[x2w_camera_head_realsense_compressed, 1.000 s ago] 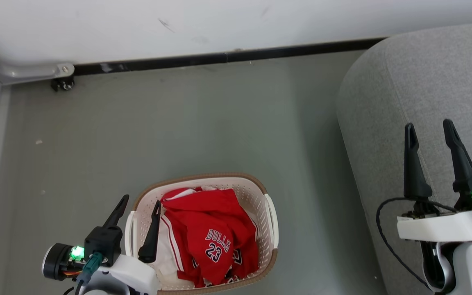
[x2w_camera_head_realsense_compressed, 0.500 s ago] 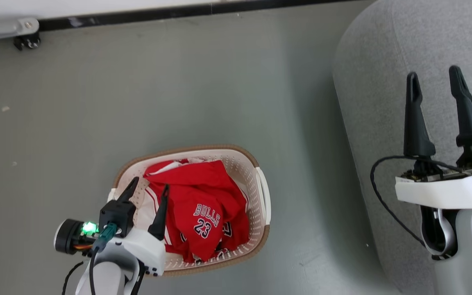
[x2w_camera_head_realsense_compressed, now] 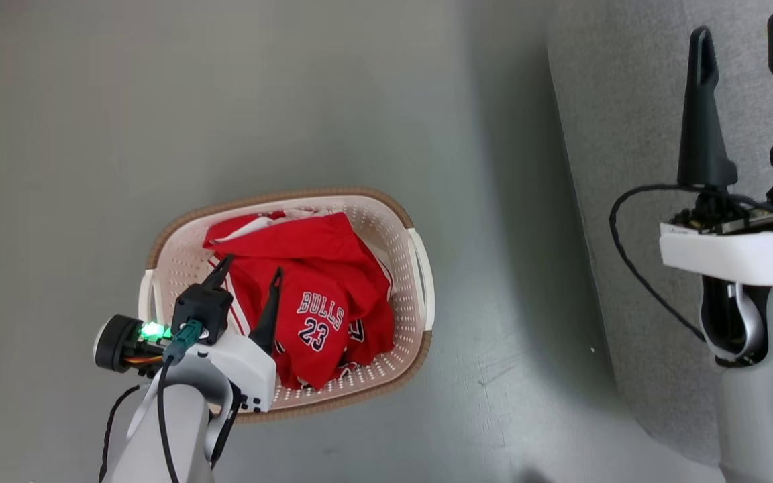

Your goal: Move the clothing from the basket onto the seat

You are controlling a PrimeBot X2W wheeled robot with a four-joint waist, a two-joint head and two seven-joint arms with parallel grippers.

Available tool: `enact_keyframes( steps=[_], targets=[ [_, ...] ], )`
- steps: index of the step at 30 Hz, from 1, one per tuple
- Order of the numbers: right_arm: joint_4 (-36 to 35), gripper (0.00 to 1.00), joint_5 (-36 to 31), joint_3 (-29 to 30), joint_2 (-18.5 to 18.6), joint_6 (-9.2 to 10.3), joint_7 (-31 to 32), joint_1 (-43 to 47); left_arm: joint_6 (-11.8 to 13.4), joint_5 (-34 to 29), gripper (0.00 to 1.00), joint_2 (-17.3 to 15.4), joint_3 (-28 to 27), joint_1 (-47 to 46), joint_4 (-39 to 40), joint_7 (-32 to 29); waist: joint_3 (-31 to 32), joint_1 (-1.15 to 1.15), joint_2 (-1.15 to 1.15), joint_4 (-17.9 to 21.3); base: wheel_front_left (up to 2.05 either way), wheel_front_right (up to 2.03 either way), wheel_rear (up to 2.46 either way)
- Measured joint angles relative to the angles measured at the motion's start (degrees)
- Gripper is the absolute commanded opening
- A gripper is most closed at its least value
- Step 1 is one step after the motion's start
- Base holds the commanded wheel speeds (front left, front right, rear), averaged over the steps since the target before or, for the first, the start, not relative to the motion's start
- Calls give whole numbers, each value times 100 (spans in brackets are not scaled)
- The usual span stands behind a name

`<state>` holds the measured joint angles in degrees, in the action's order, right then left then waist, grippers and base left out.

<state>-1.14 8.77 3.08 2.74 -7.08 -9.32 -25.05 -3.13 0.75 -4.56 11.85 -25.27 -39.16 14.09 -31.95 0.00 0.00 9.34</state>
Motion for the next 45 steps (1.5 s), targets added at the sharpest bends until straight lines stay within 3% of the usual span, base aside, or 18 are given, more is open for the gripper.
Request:
enact_keyframes(
  steps=[23, 45],
  targets=[
    [-8, 100, 146, 83, 15, 0, 12, -1240, -43, -59, 100, 38, 41, -1001, -1013, -105, -1230, 0, 0, 178, 0, 0, 0],
    [192, 100, 190, 35, 27, 0, -230, -1840, -35, -155, 100, -57, 102, -1579, -1939, -553, -1959, 0, 0, 296, 0, 0, 0]
  ],
)
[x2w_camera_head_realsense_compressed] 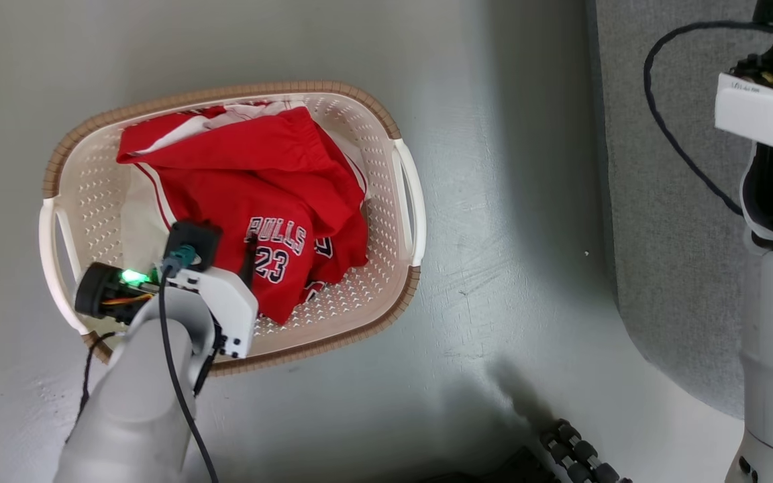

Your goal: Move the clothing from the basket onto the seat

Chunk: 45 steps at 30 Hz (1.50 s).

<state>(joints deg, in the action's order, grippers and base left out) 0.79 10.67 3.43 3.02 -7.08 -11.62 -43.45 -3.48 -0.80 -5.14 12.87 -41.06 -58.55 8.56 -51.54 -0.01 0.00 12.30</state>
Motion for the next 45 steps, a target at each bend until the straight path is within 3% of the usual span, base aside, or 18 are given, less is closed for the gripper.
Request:
enact_keyframes(
  steps=[6, 12, 13, 14, 15, 16, 45],
  targets=[
    [112, 100, 26, 1, 1, 0, -57, -31, 252, -51, 100, -73, -53, -185, -85, 1, -98, 0, 0, 40, 0, 0, 0],
    [197, 100, 55, -22, 1, 0, -108, -49, 297, -35, 100, -49, -86, -248, -288, -100, -148, 0, 0, 64, 0, 0, 0],
    [215, 100, 69, -29, 0, 0, -112, -63, 289, -34, 92, -40, -85, -256, -314, -101, -152, 0, 0, 69, 0, 0, 0],
    [244, 100, 81, -30, 0, 0, -153, -88, 271, -31, 39, -29, -76, -262, -344, -108, -155, 0, 0, 72, 0, 0, 0],
    [271, 100, 82, -27, 1, 0, -155, -120, 241, -29, 8, -19, -66, -262, -366, -108, -155, 0, 0, 74, 0, 0, 0],
    [288, 100, 82, -26, 1, 0, -157, -143, 224, -27, 0, -5, -57, -262, -382, -108, -153, 0, 0, 75, 0, 0, 0],
    [680, 100, 94, 20, 2, -1, -283, -150, 90, 142, 0, 18, -102, -387, -58, 512, 167, 0, 0, -84, 0, 0, 0]
  ],
)
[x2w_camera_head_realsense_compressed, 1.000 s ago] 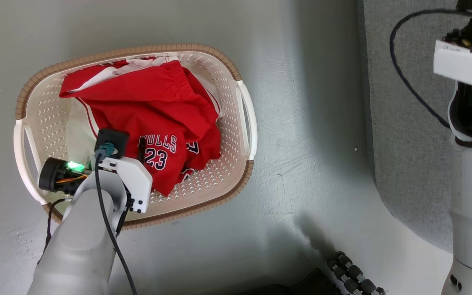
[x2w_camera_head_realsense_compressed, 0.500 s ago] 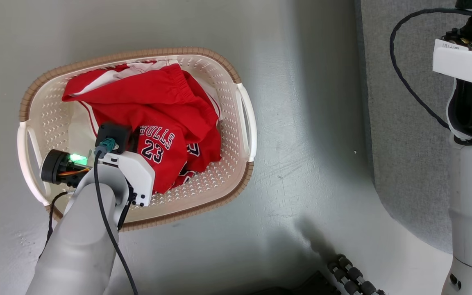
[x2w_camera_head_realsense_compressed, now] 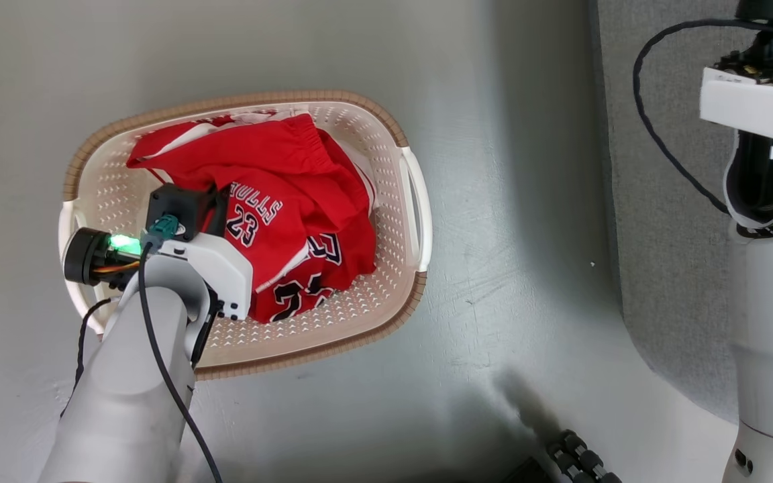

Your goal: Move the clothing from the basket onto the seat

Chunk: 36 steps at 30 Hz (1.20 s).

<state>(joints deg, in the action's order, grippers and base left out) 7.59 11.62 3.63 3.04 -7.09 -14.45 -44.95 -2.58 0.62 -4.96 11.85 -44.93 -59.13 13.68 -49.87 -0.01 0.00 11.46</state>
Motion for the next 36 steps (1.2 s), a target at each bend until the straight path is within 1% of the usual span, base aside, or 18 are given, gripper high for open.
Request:
enact_keyframes(
  steps=[7, 10, 21, 30, 36],
  targets=[
    [136, 100, -174, -122, 2, 0, -1, 5, -8, 79, 0, 15, -19, 21, 400, 52, 170, 0, 0, -106, 0, 0, 0],
    [200, 100, -208, -121, 5, 0, -1, 16, -54, 78, 0, 43, 18, 69, 612, 54, 256, 0, 0, -152, 0, 0, 0],
    [352, 100, -267, -102, 93, 0, -2, 166, -73, 169, 0, 132, 11, 380, 2174, 54, 614, 0, 0, -340, 0, 0, 0],
    [400, 100, -267, -103, 167, 0, -2, 335, -74, 276, 0, 142, -33, 728, 3204, 56, 973, 0, 0, -483, 0, 0, 0],
    [439, 100, -266, -204, 223, 0, -2, 486, -99, 338, 0, 155, -70, 871, 3818, 79, 1250, 0, 0, -560, 0, 0, 0]
  ],
)
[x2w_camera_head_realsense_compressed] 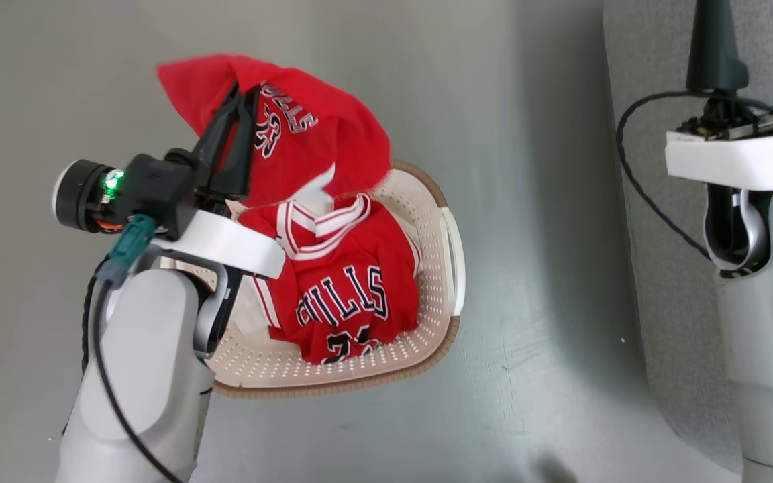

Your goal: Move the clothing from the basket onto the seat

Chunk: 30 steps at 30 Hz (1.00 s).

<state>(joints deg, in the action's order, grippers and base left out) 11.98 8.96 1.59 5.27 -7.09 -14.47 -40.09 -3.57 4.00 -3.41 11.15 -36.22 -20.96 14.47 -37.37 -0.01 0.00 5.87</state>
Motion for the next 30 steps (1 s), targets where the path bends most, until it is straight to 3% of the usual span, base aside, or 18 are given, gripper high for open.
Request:
enact_keyframes(
  steps=[14, 30],
  targets=[
    [176, 100, 16, -411, 138, 0, -7, 447, -68, 241, 0, -21, -282, 403, 995, 18, 826, 0, 0, -164, 0, 0, 0],
    [495, 100, 204, -823, 215, 0, -7, 1073, -243, 457, 0, -218, -411, 1045, 1182, 18, 1880, 0, 0, -321, 0, 0, 0]
  ],
)
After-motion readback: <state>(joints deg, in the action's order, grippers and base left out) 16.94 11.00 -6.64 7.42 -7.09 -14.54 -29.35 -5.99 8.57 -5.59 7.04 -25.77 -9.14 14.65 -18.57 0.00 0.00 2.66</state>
